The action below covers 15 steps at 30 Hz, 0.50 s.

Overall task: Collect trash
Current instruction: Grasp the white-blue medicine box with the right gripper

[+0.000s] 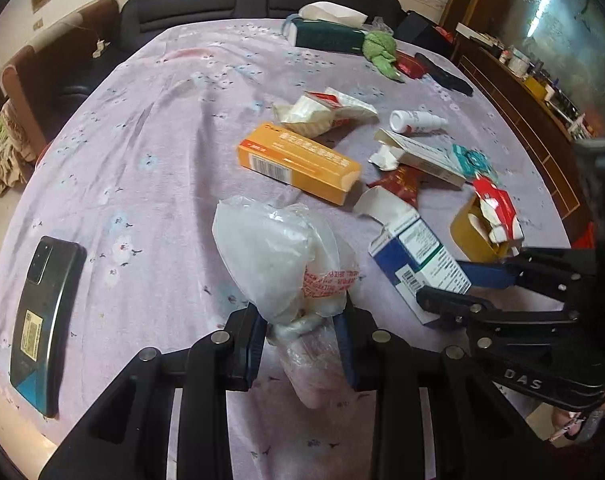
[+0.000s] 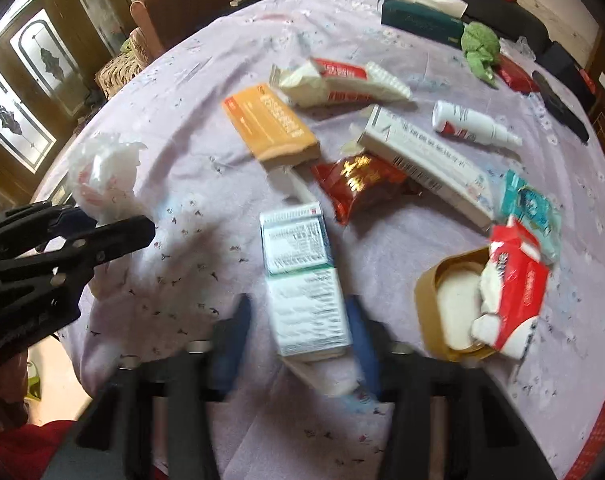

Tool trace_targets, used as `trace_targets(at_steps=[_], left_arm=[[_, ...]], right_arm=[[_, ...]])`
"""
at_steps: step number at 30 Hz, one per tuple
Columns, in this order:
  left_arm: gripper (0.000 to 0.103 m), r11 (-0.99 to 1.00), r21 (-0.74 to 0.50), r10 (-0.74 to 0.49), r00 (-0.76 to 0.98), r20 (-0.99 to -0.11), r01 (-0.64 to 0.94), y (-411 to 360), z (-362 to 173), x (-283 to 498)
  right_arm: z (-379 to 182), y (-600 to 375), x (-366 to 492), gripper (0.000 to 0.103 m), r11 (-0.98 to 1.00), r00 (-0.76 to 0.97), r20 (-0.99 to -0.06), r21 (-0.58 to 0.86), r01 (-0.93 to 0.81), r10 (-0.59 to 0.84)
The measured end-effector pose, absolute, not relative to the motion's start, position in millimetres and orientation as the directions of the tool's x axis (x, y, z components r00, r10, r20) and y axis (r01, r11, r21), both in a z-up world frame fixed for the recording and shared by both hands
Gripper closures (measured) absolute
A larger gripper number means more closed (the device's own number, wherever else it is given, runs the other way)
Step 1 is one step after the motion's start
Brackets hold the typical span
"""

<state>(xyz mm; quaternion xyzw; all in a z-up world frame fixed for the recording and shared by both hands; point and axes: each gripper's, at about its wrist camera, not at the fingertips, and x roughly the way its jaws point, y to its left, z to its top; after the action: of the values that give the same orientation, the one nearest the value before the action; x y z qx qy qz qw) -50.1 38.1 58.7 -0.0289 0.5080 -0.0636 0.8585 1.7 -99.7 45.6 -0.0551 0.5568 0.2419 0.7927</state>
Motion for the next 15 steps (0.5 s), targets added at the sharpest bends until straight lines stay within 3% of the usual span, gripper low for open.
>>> trace_targets(at_steps=[7, 15], left_arm=[[0.073, 0.985, -0.119, -0.166, 0.489, -0.856, 0.126, 13, 63, -50], [0.073, 0.968, -0.118, -0.215, 0.489, -0.846, 0.222, -39, 70, -48]], right_arm=[[73, -123, -22, 0.066, 0.9, 0.345, -0.878, 0.185, -0.395, 0.332], [94, -177, -47, 0.066, 0.954, 0.454, -0.864, 0.093, -0.284, 0.219]])
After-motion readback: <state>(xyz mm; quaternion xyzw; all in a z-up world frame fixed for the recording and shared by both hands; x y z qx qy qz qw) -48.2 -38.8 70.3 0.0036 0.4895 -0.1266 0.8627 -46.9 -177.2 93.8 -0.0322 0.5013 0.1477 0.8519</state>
